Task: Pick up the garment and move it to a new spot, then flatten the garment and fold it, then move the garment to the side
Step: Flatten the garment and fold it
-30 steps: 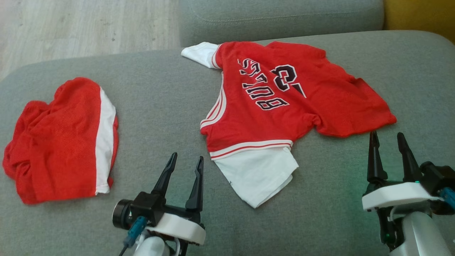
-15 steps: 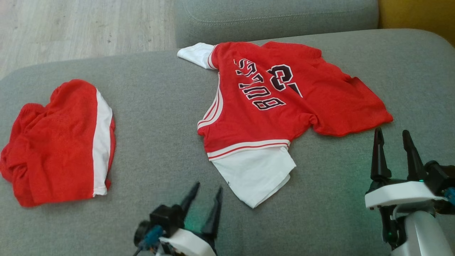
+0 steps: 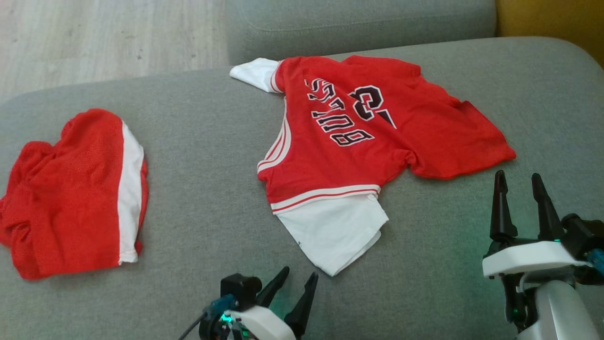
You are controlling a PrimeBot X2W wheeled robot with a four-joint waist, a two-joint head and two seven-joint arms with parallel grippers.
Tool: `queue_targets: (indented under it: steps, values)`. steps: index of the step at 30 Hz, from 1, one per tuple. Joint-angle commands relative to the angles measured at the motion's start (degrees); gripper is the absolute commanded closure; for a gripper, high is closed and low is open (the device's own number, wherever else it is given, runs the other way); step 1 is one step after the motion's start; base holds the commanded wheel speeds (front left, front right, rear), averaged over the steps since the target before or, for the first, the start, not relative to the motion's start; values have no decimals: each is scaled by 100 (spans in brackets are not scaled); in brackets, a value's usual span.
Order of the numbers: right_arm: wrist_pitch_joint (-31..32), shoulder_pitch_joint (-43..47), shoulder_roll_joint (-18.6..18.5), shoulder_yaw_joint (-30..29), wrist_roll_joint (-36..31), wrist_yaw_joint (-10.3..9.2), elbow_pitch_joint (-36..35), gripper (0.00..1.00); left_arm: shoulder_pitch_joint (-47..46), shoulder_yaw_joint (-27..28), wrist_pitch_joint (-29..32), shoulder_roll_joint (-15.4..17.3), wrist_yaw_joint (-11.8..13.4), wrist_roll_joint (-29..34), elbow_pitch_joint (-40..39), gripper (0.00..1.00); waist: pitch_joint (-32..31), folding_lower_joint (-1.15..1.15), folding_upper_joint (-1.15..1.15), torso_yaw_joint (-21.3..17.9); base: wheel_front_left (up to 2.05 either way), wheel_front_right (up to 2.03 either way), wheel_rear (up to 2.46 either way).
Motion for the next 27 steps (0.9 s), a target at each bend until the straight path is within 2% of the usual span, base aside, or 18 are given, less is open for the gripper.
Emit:
queue_targets:
  steps: [1, 9, 15, 25, 26, 27]
  values:
    - [-62, -104, -13, 163, 29, -4, -165, 0, -262, 91, -1, 0, -25, -101, -163, 0, 41, 0, 0, -44, 0, 0, 0]
    - [-62, -247, -13, 232, 328, -4, -161, 0, -559, -161, 438, 0, 78, -1179, -147, 0, 288, 0, 0, -247, 0, 0, 0]
    - [-62, -329, -13, 216, 402, -4, -207, 0, -794, -430, 492, 0, 153, -1352, 57, 0, 398, 0, 0, -381, 0, 0, 0]
    - [-62, -372, -13, 259, 425, -4, -237, 0, -1064, -868, 576, 0, 495, -1243, 536, 2, 465, 0, 0, -511, 0, 0, 0]
    - [-62, -374, -13, 256, 423, -4, -235, 0, -1078, -899, 565, 0, 495, -1237, 565, 66, 461, 0, 0, -513, 0, 0, 0]
    - [-62, -375, -13, 250, 421, -4, -231, 0, -1084, -926, 556, 0, 483, -1246, 587, 100, 453, 0, 0, -513, 0, 0, 0]
